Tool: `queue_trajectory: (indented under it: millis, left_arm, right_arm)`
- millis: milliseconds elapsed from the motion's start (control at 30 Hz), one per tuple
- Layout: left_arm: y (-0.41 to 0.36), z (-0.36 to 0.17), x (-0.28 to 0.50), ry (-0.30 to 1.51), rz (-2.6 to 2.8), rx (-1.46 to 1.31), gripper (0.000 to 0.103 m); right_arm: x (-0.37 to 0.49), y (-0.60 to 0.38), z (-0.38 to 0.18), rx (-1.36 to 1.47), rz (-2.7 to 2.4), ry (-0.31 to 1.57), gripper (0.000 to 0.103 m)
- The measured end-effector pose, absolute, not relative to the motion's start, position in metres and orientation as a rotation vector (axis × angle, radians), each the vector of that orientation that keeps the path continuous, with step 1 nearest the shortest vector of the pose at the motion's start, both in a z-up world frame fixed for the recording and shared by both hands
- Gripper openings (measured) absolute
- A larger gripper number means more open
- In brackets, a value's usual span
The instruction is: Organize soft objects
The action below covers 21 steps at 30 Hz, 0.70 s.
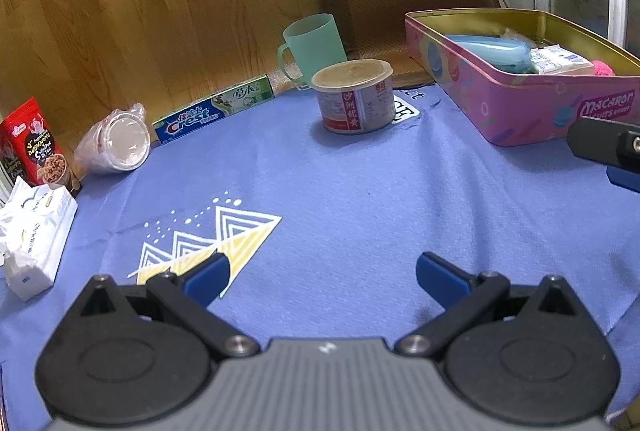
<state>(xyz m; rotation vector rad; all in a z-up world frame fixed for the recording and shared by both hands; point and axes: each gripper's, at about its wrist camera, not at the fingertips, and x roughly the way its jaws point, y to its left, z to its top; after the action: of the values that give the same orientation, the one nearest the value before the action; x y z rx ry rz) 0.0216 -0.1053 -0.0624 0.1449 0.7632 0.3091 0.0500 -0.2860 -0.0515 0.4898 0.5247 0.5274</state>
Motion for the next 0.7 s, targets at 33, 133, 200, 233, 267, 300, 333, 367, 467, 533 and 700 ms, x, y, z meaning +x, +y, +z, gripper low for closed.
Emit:
queue_trajectory:
  millis: [33,133,200,233,267,300,333,367,467,533,700]
  left_arm:
    - [-0.1051,-0.0621,0.0210,0.761,0.309,0.145,0.103]
    - [-0.1046,-0.0606,0.0203,0.753,0.311,0.145,0.103]
    - [-0.1035,-0.0598,0.0198,0.749,0.308,0.141,0.103]
    - [-0.1031,-0.0596,0.0198,0.748,0.307,0.139,0.103]
    - [-0.1028,-0.0595,0.0198,0.747,0.308,0.138,0.103]
    - [-0.1028,-0.0594,0.0196,0.746,0.308,0.137,0.103]
    - [-0.1027,-0.0594,0.0195,0.746,0.309,0.135,0.103]
    - [-0.1025,-0.0594,0.0194,0.746,0.311,0.136,0.103]
    - [-0.1031,-0.0599,0.0190,0.745,0.315,0.144,0.103]
    - [-0.1032,-0.0599,0.0188,0.745,0.314,0.148,0.103]
    - [-0.1024,-0.0601,0.0185,0.747,0.314,0.145,0.103]
  right_arm:
    - [0.0500,-0.2859,-0.0515,0.490,0.527,0.524,0.077]
    - [0.0491,-0.2855,-0.0504,0.489,0.525,0.521,0.077]
    - [0.0488,-0.2854,-0.0504,0.491,0.524,0.521,0.077]
    - [0.0489,-0.2855,-0.0504,0.490,0.524,0.521,0.077]
    - [0.0491,-0.2857,-0.0505,0.490,0.524,0.520,0.077]
    - [0.0493,-0.2858,-0.0506,0.489,0.524,0.520,0.077]
    - [0.0497,-0.2860,-0.0507,0.489,0.525,0.521,0.077]
    - [0.0498,-0.2860,-0.0507,0.490,0.524,0.520,0.077]
    - [0.0487,-0.2860,-0.0504,0.491,0.520,0.518,0.077]
    - [0.0474,-0.2855,-0.0499,0.491,0.516,0.517,0.077]
    - [0.0470,-0.2854,-0.0498,0.491,0.515,0.516,0.077]
